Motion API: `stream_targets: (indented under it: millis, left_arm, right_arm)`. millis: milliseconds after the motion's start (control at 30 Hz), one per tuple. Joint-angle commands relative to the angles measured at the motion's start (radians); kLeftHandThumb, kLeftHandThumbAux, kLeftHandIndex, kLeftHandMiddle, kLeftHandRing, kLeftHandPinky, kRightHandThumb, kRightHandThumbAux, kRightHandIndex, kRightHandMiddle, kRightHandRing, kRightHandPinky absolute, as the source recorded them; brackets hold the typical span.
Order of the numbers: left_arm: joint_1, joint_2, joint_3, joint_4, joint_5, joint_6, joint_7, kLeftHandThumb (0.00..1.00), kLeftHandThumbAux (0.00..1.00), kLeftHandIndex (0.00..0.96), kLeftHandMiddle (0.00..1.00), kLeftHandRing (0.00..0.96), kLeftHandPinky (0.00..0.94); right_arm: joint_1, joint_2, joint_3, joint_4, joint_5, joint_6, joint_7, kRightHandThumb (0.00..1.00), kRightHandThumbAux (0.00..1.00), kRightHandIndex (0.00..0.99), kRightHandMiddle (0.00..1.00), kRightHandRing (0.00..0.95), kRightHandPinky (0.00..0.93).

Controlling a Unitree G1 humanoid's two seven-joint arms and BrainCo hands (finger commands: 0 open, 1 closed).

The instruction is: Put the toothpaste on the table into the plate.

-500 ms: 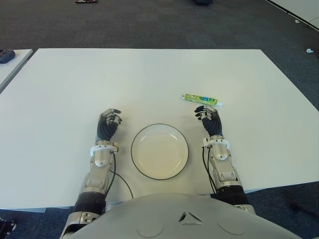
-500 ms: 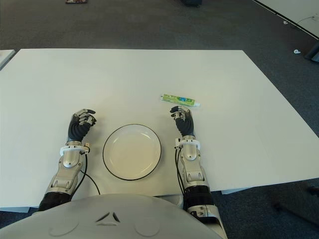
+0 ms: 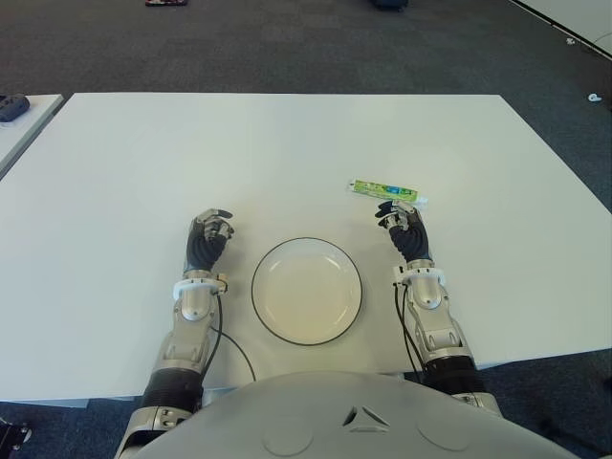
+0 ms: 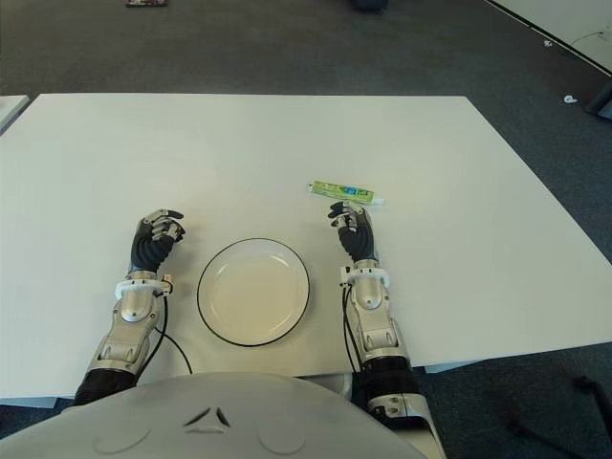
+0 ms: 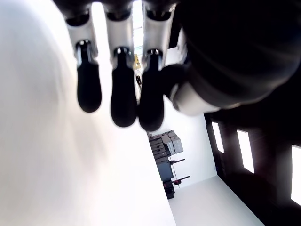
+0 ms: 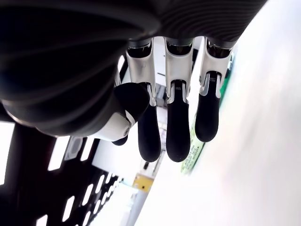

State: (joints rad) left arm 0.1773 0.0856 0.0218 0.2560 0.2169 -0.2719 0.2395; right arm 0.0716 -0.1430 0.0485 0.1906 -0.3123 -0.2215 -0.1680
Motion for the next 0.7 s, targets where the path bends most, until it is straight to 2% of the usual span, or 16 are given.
stream_targets:
  millis: [33, 133, 267, 600, 700]
  left_arm:
    - [0.002, -0.004, -0.001, 0.002, 0.004, 0.019, 0.002, 0.709, 0.716, 0.434, 0.636, 0.631, 0.539]
    - [0.003, -0.004, 0.0, 0.0, 0.003, 0.022, 0.002, 0.709, 0.716, 0.434, 0.635, 0.629, 0.535]
    - [0.002, -0.003, -0.001, -0.003, 0.008, 0.028, 0.004, 0.71, 0.716, 0.434, 0.632, 0.628, 0.542]
    - [-0.001, -0.001, -0.001, 0.0, 0.007, 0.027, 0.001, 0.71, 0.716, 0.435, 0.629, 0.623, 0.543]
    - [-0.002, 0.0, 0.0, 0.005, 0.002, 0.022, -0.001, 0.71, 0.716, 0.434, 0.624, 0.621, 0.548]
  right_arm:
    - [-0.032, -0.03, -0.001, 0.01, -0.023, -0.026, -0.012, 0.827, 0.698, 0.371, 0.496, 0.518, 0.446]
    - [-0.044, -0.04, -0.003, 0.014, -0.026, -0.031, -0.016, 0.827, 0.697, 0.37, 0.498, 0.519, 0.445]
    - [-0.114, -0.07, -0.018, 0.028, -0.027, -0.022, -0.012, 0.826, 0.697, 0.373, 0.492, 0.502, 0.414]
    - [-0.222, -0.131, -0.008, 0.088, -0.045, -0.052, 0.007, 0.831, 0.692, 0.395, 0.47, 0.427, 0.371]
    - [-0.256, -0.159, 0.007, 0.105, -0.074, -0.054, 0.017, 0.738, 0.715, 0.403, 0.36, 0.342, 0.311]
